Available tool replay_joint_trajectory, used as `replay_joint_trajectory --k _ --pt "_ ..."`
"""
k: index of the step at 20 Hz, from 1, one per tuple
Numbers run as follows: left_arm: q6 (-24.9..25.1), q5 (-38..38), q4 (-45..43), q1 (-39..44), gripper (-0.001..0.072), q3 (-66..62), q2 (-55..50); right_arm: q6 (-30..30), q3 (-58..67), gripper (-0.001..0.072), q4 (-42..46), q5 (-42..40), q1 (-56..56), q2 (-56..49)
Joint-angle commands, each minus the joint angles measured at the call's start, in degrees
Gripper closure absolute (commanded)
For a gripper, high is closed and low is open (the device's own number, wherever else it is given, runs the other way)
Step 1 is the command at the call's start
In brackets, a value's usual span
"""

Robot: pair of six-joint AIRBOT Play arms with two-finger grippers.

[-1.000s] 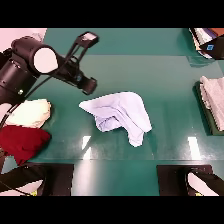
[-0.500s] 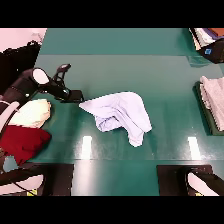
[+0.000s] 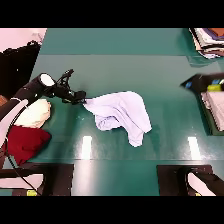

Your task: Fold the shirts.

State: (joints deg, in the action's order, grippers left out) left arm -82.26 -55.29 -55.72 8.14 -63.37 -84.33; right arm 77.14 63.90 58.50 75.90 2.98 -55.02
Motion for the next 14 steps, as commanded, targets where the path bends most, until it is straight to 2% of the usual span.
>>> replay_joint_trajectory --k 1,4,7,11,14 --pt "0.63 -1.36 0.57 -0.09 0.0678 -3.96 -0.24 0.48 -16.31 0.0214 -2.01 1.79 0.13 2.05" --pt "1.73 -2.25 0.63 -0.09 0.0677 -5.97 -0.22 0.63 -29.42 0.0216 -8.76 0.35 3.58 2.01" --pt "1.73 -2.40 0.57 -0.09 0.0678 -5.97 -0.24 1.66 -36.92 0.0219 -9.51 -7.67 12.83 2.01" --pt "1.73 -2.45 0.59 -0.09 0.0678 -5.97 -0.24 5.66 -38.53 0.0219 -9.46 -17.97 22.75 1.99" --pt "1.73 -2.73 0.57 -0.09 0.0678 -5.97 -0.24 7.67 -38.51 0.0219 -9.55 -23.82 24.17 1.99"
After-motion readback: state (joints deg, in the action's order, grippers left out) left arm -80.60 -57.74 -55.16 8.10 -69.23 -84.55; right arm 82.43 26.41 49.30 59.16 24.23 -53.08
